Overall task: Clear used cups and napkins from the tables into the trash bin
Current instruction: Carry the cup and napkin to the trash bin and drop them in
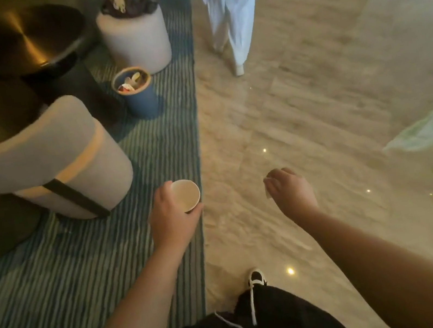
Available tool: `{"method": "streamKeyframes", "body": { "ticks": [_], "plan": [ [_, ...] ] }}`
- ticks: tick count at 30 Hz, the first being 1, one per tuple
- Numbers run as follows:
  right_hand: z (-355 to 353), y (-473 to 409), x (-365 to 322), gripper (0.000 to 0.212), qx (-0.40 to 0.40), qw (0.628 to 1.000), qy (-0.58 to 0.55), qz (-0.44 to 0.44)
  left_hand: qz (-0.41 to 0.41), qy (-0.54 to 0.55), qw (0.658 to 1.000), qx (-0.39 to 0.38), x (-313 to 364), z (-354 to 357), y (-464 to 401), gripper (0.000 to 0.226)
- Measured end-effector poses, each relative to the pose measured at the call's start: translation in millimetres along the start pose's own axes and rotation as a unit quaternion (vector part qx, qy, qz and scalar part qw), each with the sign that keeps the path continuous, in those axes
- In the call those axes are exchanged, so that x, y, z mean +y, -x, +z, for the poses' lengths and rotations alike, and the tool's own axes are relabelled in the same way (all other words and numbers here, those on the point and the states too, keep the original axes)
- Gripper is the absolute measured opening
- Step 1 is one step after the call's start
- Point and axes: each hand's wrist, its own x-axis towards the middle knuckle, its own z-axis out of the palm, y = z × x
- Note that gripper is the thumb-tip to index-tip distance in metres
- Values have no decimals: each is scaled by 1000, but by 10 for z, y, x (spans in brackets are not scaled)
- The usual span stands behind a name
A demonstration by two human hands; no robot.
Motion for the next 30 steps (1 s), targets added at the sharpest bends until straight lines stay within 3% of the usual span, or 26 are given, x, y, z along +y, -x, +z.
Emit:
{"method": "streamKeyframes", "body": {
  "ticks": [6, 13, 23, 30],
  "plan": [
    [-92, -1591, -277, 19, -24, 999, -19, -41, -43, 10, 999, 32, 143, 155, -1322, 79],
    [371, -3513, -744, 18, -53, 995, -24, -79, -65, 10, 995, 81, -202, 461, -3159, 76],
    [913, -6847, -2199, 21, -126, 984, 10, -123, -153, 3, 984, 88, -934, 362, -6456, 79],
    [1230, -8282, -2867, 21, -147, 978, 21, -146, -205, 26, 975, 84, -1076, 331, -7858, 83]
  ]
}}
